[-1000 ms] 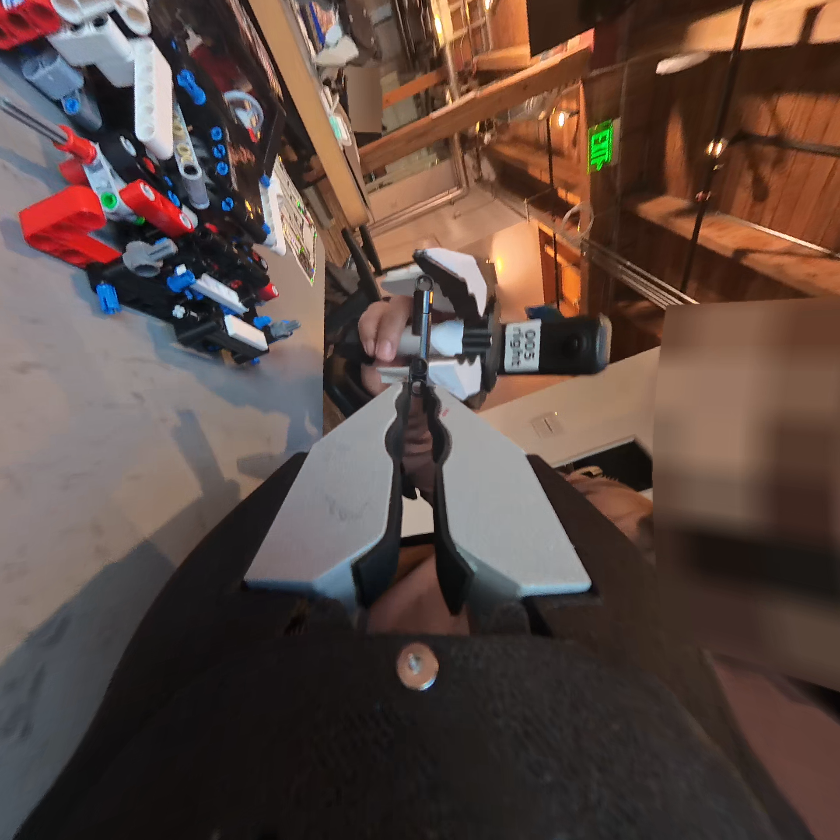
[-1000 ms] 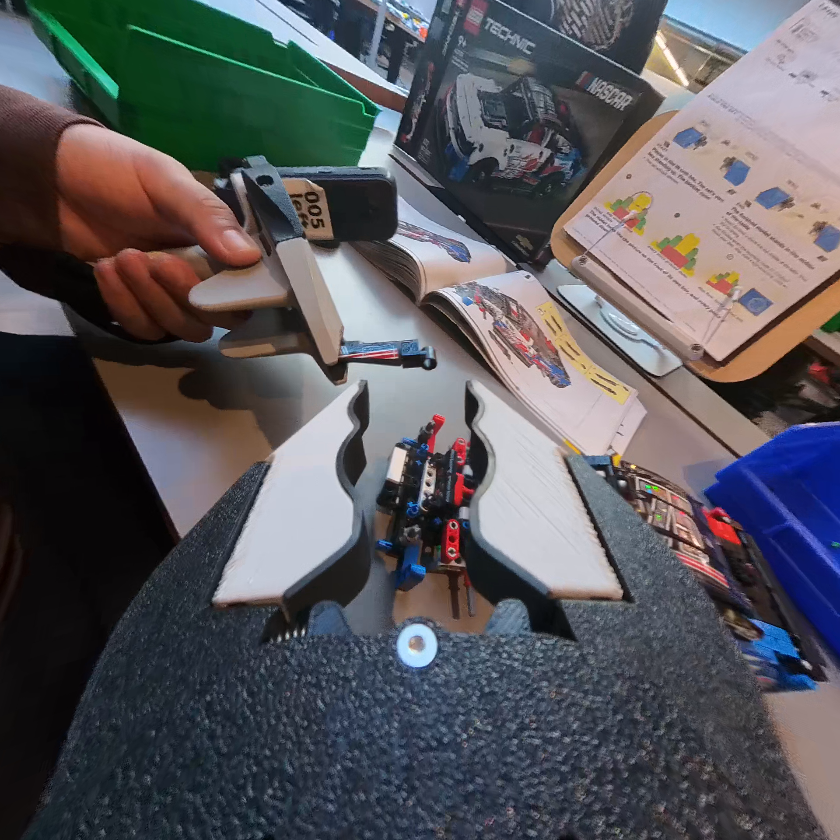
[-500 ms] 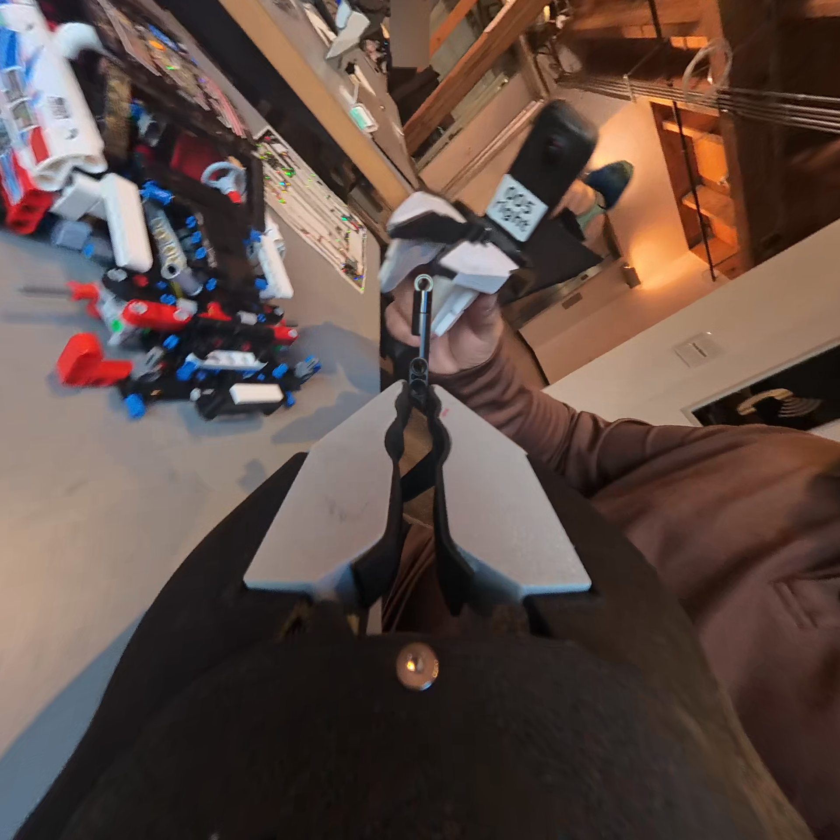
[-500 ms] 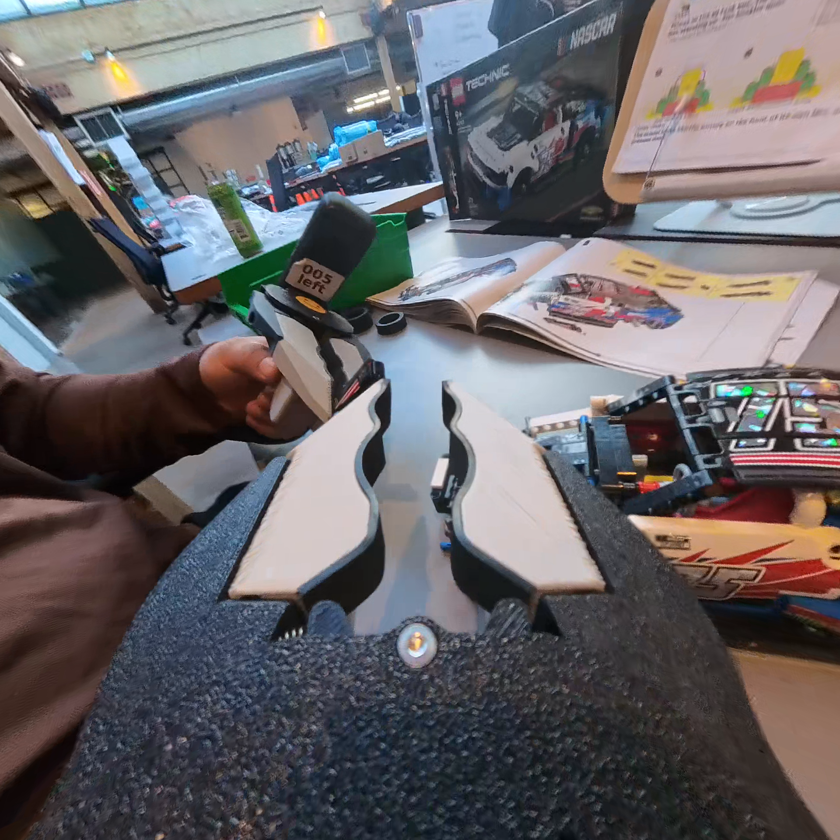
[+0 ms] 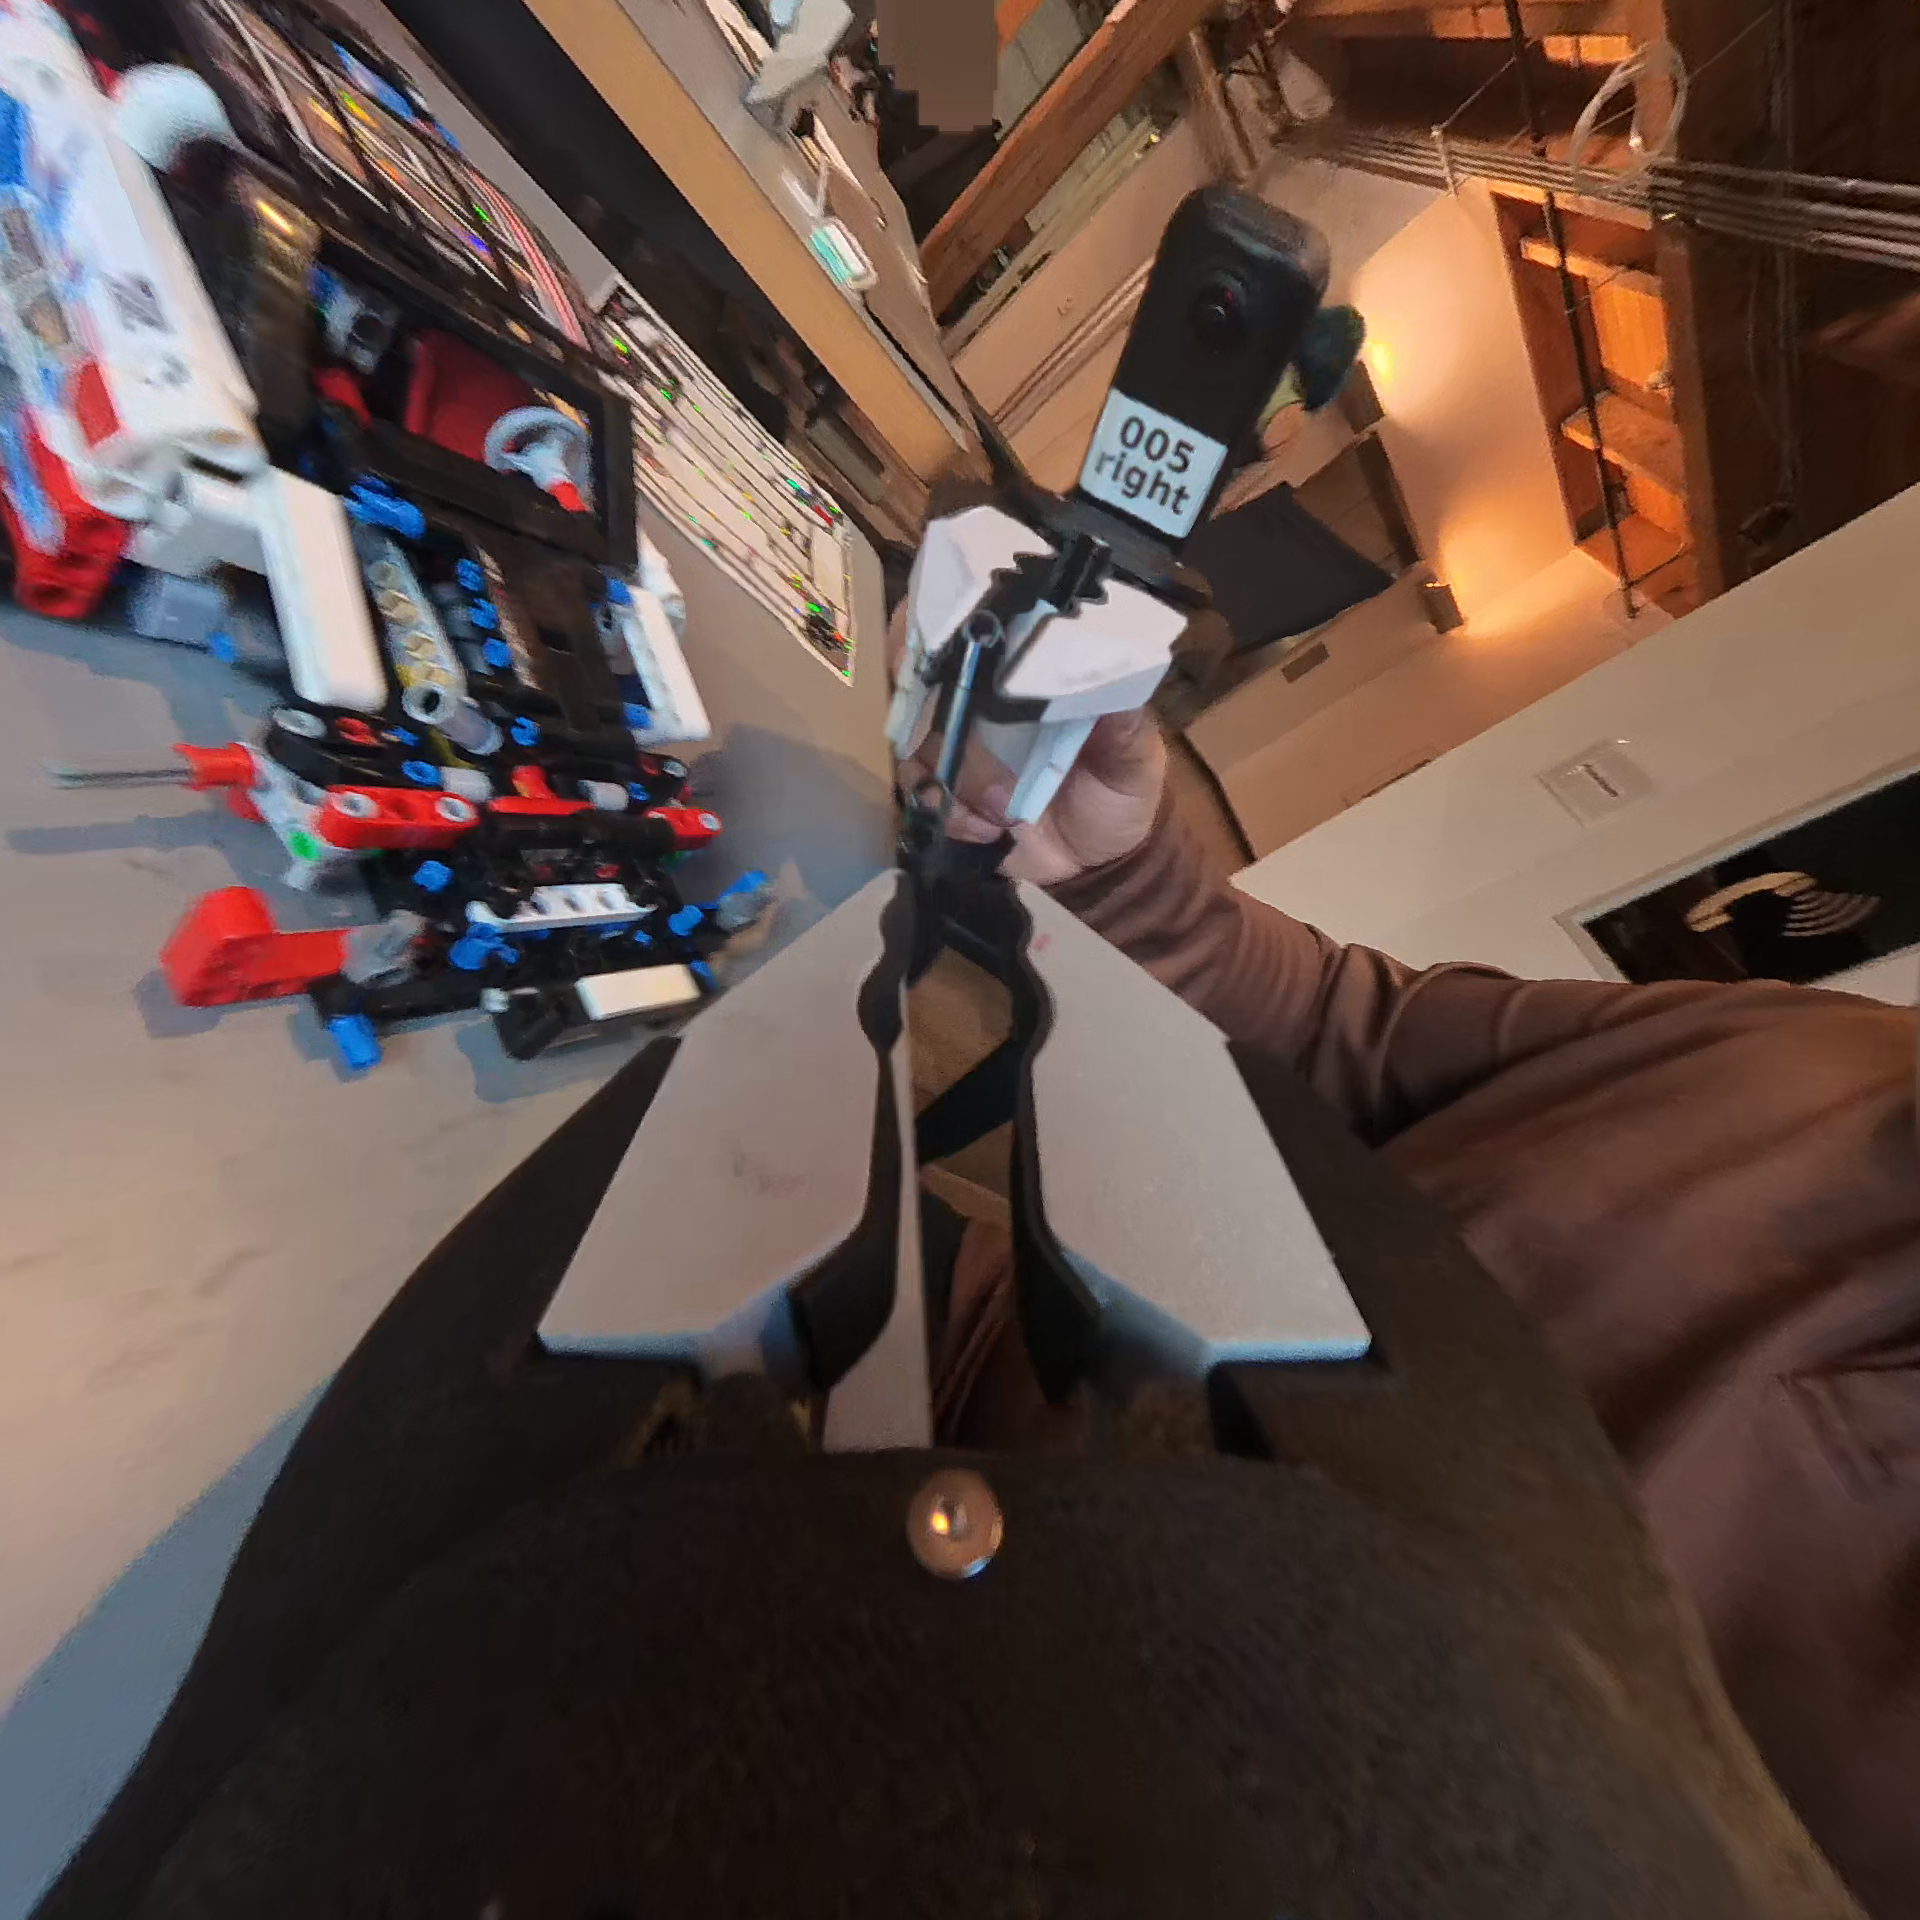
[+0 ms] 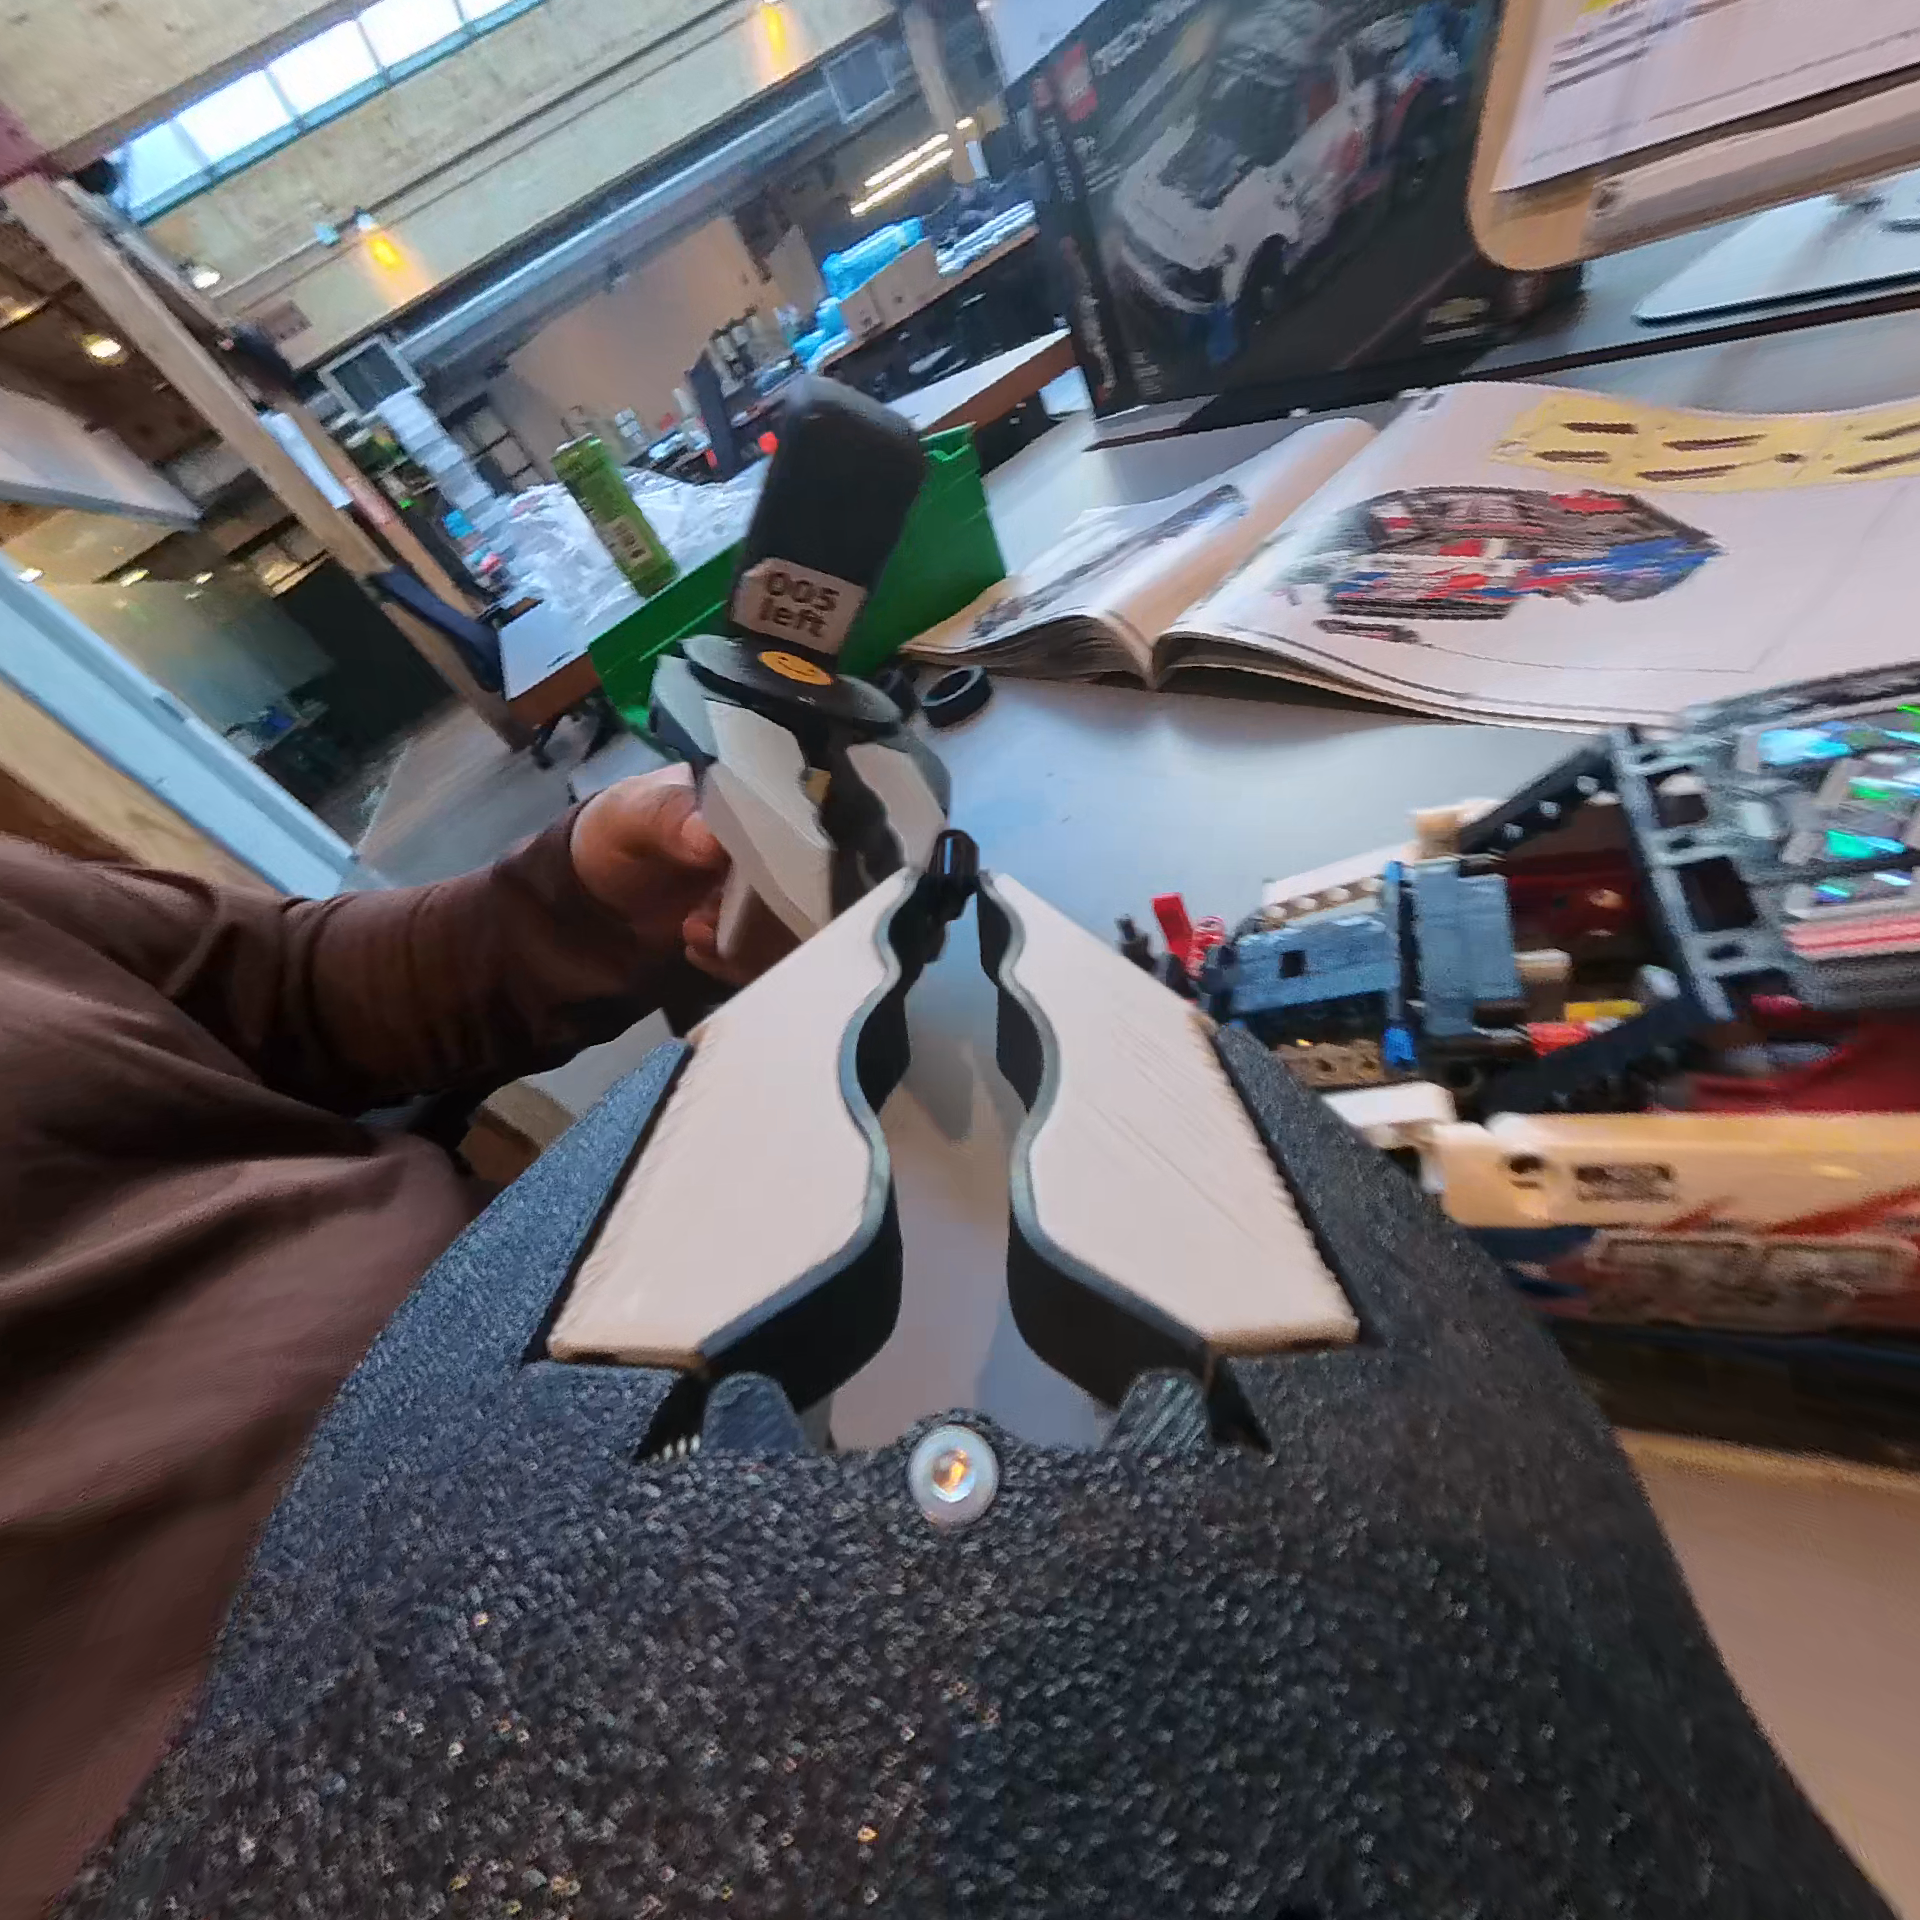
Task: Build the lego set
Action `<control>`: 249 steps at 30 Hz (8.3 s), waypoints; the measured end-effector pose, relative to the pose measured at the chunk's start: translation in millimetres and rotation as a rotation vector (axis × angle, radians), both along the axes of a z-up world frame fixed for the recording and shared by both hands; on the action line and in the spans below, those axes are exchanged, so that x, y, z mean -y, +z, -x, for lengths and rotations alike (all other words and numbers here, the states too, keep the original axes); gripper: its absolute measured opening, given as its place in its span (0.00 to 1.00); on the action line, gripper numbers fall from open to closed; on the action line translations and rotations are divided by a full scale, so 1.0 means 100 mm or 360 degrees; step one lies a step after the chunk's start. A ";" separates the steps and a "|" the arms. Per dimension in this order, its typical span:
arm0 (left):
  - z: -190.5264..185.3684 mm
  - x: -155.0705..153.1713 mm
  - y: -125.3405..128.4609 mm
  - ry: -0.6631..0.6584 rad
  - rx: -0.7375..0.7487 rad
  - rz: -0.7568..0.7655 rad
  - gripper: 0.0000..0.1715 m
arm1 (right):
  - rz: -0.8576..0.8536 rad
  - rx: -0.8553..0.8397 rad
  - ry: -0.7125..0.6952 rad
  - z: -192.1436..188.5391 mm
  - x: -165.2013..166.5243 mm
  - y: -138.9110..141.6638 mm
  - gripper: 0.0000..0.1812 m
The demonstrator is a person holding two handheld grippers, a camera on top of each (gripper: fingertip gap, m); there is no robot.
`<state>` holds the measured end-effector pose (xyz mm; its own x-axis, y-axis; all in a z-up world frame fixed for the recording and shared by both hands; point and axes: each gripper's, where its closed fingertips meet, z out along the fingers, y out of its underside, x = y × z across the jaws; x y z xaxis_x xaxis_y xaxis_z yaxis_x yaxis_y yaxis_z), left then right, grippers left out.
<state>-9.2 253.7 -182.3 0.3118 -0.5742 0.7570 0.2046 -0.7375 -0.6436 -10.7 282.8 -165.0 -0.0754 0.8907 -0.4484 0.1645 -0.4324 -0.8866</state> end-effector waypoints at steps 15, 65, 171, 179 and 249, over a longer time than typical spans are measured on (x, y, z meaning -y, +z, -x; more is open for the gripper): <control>0.67 -0.40 -0.42 0.0147 -0.0685 -0.0391 0.11 | 0.0272 0.0187 -0.0347 -0.49 -0.54 -0.36 0.04; 0.56 -0.50 -0.89 -0.0455 -0.1331 -0.0706 0.18 | -0.0991 0.1324 -0.0164 -0.04 -0.05 0.06 0.00; 0.68 -0.60 -0.89 -0.0325 -0.1342 -0.0625 0.16 | -0.0743 0.1813 0.0108 0.04 -0.04 -0.84 0.00; 0.68 -0.60 -0.89 -0.0326 -0.1340 -0.0623 0.16 | -0.0733 0.1847 0.0109 0.09 -0.06 -0.85 0.05; 0.59 -0.30 -0.86 -0.0368 -0.1156 -0.0442 0.13 | -0.0787 0.0929 -0.0124 -0.25 0.23 -0.82 0.21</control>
